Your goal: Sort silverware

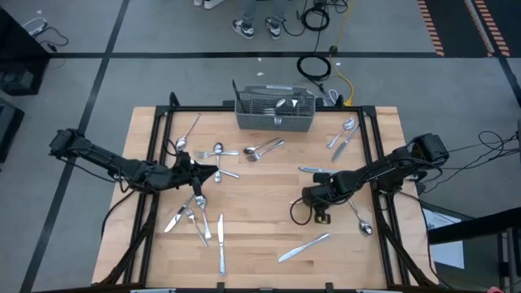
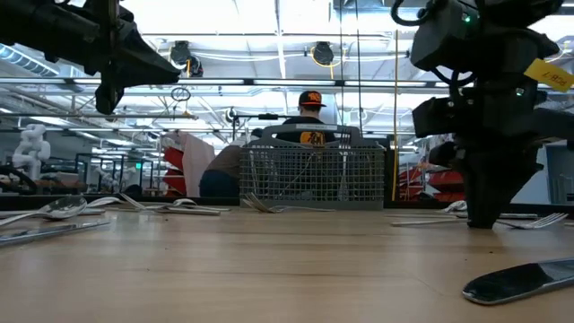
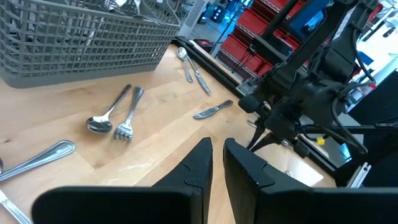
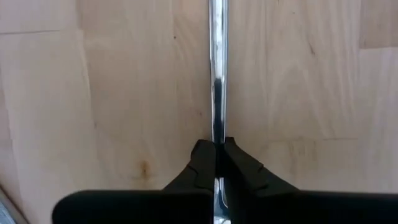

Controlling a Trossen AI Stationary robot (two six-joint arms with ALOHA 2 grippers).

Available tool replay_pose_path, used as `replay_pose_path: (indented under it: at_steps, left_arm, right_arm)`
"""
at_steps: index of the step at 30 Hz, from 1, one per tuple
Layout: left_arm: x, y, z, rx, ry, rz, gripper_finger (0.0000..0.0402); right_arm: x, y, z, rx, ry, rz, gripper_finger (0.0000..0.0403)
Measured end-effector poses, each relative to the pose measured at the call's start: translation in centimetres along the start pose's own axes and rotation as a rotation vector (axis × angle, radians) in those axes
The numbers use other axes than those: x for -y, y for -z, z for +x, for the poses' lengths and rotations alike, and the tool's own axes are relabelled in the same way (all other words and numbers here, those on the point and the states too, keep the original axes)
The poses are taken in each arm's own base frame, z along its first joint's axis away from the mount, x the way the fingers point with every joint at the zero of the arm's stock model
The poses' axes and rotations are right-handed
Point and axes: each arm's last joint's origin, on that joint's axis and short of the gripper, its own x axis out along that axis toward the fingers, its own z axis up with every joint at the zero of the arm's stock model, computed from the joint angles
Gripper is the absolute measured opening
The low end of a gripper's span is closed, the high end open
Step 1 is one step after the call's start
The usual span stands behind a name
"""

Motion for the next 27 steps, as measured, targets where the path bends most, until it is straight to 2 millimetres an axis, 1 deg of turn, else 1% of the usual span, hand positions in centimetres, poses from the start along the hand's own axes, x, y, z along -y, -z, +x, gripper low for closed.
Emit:
replay_pose_path:
  at_steps: [3, 6, 9, 12, 15, 18, 21, 24, 27]
  left_arm:
    - [-0.1, 0.1, 0.0, -0.009, -0.005, 0.009, 0.0048]
    - [-0.1, 0.1, 0.0, -0.011, -0.007, 0.011, 0.0048]
    - [-0.1, 0.1, 0.0, -0.012, -0.007, 0.012, 0.0048]
    - [-0.1, 0.1, 0.0, -0.013, -0.008, 0.013, 0.0048]
    - [-0.1, 0.1, 0.0, -0.013, -0.008, 0.013, 0.0048]
    - [-0.1, 0.1, 0.0, -0.013, -0.008, 0.014, 0.0048]
    - [-0.1, 0.1, 0.0, -0.012, -0.009, 0.014, 0.0048]
    - [-0.1, 0.1, 0.0, -0.012, -0.01, 0.021, 0.0048]
    - [-0.1, 0.1, 0.0, -0.01, -0.012, 0.022, 0.0048]
  right_arm:
    - [0.1, -0.4, -1.1, -0.051, 0.075, -0.004, 0.0002]
    - [-0.1, -1.8, -3.0, -0.042, 0.135, -0.009, 0.0002]
    - [-0.3, -2.9, -5.3, -0.058, 0.185, -0.024, 0.0001]
    - [-0.4, -4.7, -8.2, -0.007, 0.229, -0.048, 0.0001]
    - [0.5, -6.1, -11.3, 0.007, 0.324, -0.071, 0.0001]
    - [2.4, -7.6, -14.4, 0.057, 0.442, -0.078, 0.0001]
    - [5.3, -8.5, -17.1, 0.04, 0.545, -0.095, 0.0]
    - [8.4, -9.0, -19.3, 0.012, 0.655, -0.132, 0.0]
    - [11.4, -9.2, -21.0, -0.045, 0.746, -0.188, 0.0]
